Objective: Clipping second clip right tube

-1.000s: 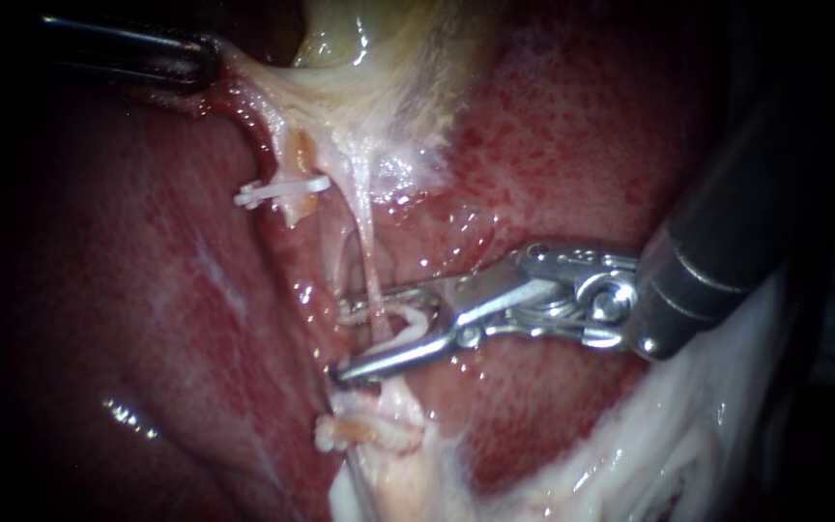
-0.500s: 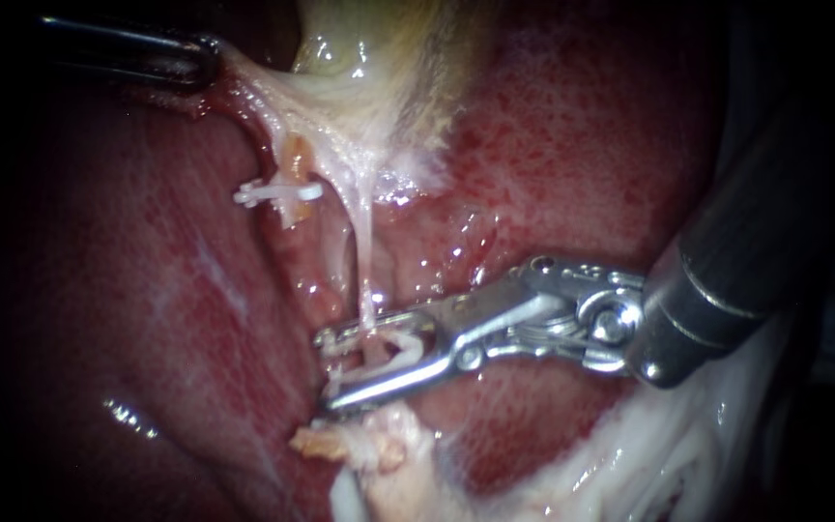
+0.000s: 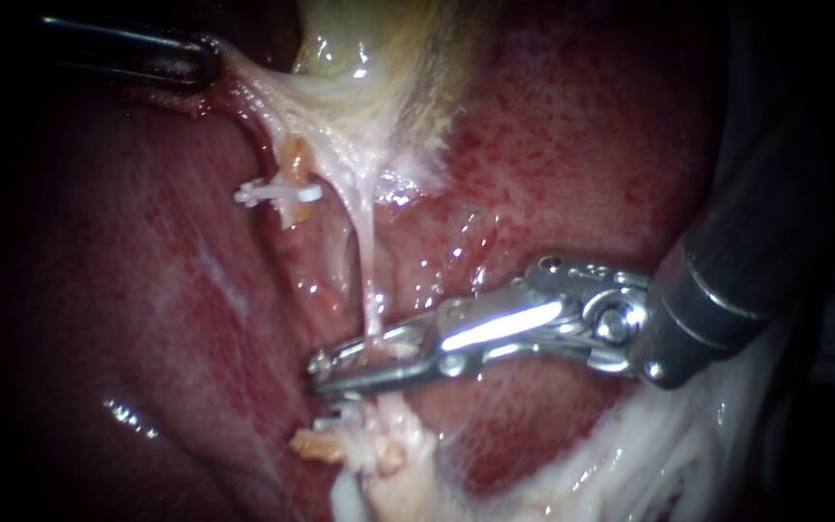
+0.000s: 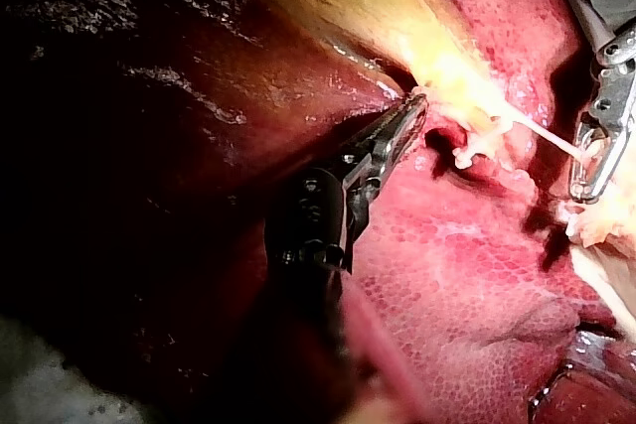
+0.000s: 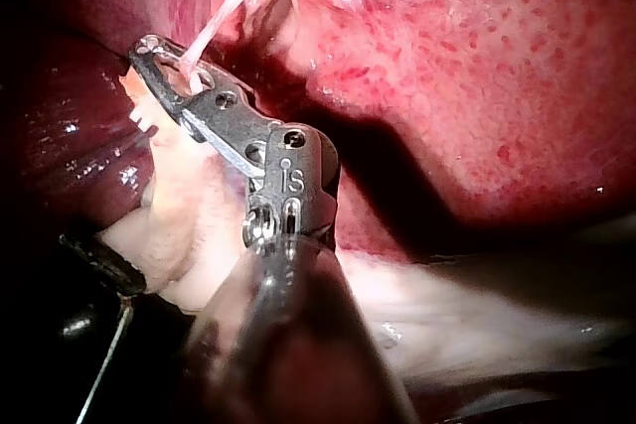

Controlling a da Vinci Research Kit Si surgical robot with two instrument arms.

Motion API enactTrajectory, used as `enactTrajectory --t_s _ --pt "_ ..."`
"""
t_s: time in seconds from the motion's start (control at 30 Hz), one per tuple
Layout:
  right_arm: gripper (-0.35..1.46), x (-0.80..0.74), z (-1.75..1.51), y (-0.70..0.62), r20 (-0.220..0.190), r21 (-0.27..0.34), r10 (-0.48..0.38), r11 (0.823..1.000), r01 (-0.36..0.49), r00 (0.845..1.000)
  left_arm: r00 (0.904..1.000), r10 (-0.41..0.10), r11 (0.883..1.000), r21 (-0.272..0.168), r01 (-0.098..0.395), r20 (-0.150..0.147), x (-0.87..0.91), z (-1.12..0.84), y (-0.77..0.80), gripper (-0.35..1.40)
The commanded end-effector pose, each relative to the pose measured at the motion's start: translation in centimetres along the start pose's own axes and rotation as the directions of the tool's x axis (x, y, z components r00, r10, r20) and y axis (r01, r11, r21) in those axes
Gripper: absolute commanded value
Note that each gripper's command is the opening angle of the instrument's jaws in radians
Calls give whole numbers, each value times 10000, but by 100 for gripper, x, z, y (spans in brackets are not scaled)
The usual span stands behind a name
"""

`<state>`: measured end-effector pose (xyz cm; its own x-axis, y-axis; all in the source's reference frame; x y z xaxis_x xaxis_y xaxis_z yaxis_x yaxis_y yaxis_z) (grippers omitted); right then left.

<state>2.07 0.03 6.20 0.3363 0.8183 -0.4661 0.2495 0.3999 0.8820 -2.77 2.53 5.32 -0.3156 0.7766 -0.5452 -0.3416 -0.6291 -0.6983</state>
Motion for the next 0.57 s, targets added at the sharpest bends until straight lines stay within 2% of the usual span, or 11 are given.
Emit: enactTrajectory --t_s 0.03,0.57 --pt "-35 -2 0 0 15 21 44 10000 -44 10000 10000 -3 10000 2 3 0 0 0 0 -35" --pt "-35 -2 -1 1 94 143 85 9999 -86 9999 10000 -4 10000 0 4 1 0 0 0 -35"
